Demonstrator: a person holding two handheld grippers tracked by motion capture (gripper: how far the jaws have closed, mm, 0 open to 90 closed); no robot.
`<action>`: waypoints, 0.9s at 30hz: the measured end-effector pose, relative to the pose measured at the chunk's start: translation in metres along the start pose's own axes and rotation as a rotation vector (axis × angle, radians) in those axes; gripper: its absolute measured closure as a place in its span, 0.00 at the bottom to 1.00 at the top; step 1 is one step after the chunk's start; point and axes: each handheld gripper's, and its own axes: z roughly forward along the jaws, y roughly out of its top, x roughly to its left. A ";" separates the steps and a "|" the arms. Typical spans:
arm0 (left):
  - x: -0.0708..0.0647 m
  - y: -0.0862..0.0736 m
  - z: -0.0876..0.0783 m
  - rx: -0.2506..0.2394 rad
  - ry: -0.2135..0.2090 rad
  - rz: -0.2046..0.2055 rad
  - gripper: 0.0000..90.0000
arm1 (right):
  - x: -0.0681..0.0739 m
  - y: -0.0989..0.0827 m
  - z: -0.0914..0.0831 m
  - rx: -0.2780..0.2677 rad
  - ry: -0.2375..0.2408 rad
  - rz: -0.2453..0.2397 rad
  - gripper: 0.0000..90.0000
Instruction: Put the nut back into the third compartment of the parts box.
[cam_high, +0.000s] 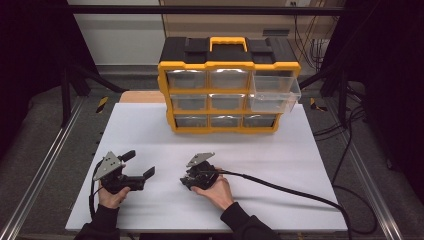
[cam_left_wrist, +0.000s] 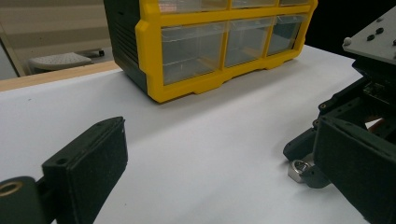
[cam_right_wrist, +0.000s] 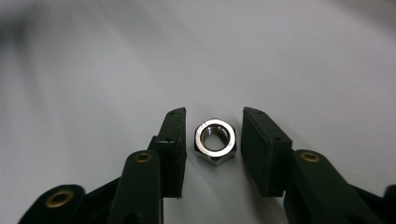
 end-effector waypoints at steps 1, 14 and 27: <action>0.000 0.000 0.000 0.000 0.001 0.000 0.03 | 0.000 0.000 0.000 0.003 0.001 0.000 0.73; 0.000 0.000 0.000 0.001 0.001 0.001 0.04 | -0.003 0.002 -0.003 0.021 0.007 0.008 0.78; 0.000 0.000 0.000 -0.002 0.002 -0.002 0.04 | -0.004 0.016 -0.032 -0.029 0.023 -0.016 0.78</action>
